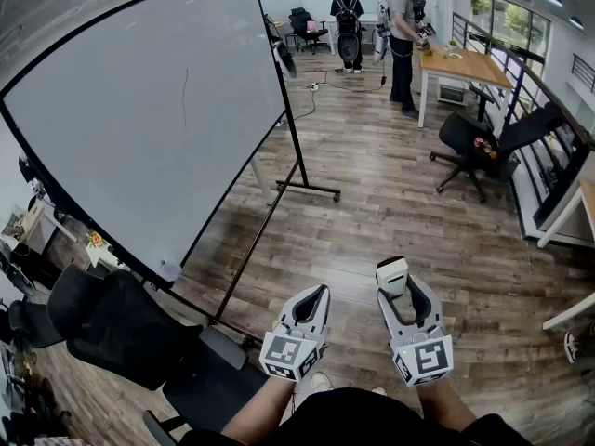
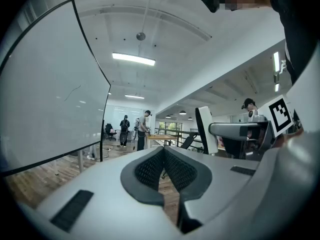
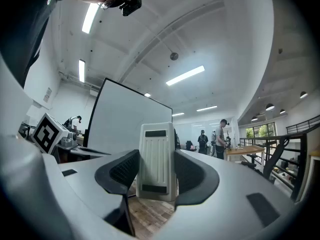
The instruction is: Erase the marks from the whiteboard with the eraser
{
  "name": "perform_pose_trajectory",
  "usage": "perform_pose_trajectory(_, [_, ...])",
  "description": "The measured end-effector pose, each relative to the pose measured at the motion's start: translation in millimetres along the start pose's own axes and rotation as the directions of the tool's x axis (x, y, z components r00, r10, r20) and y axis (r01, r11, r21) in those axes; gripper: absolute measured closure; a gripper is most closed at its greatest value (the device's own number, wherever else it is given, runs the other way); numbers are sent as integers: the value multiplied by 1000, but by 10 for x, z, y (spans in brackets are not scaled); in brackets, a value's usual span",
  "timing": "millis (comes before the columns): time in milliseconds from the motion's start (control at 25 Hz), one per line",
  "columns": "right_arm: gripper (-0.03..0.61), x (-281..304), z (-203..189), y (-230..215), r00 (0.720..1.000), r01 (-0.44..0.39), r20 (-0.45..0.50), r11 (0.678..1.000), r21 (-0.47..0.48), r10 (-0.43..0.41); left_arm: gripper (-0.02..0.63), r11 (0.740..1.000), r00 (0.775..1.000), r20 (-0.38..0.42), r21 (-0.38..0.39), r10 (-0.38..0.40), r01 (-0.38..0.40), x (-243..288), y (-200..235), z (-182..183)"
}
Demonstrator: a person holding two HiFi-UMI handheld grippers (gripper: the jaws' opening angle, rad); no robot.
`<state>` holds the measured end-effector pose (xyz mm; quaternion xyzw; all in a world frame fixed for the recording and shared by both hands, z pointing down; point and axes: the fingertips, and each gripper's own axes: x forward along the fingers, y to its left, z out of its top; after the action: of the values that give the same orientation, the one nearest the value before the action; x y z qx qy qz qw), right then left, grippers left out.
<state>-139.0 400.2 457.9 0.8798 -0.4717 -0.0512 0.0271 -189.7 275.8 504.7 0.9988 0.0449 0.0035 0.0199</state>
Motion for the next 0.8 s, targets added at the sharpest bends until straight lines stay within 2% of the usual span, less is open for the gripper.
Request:
perform_pose_trajectory(440, [334, 360, 60, 266, 999, 41, 14, 999, -16, -40, 595, 999, 1000, 9, 22, -23, 23, -89, 446, 95])
perform_pose_trajectory(680, [333, 522, 139, 393, 996, 52, 64, 996, 78, -57, 595, 999, 999, 15, 36, -38, 37, -149, 776, 125])
perform_pose_trajectory(800, [333, 610, 211, 407, 995, 51, 80, 995, 85, -58, 595, 999, 1000, -1, 38, -27, 27, -102, 905, 127])
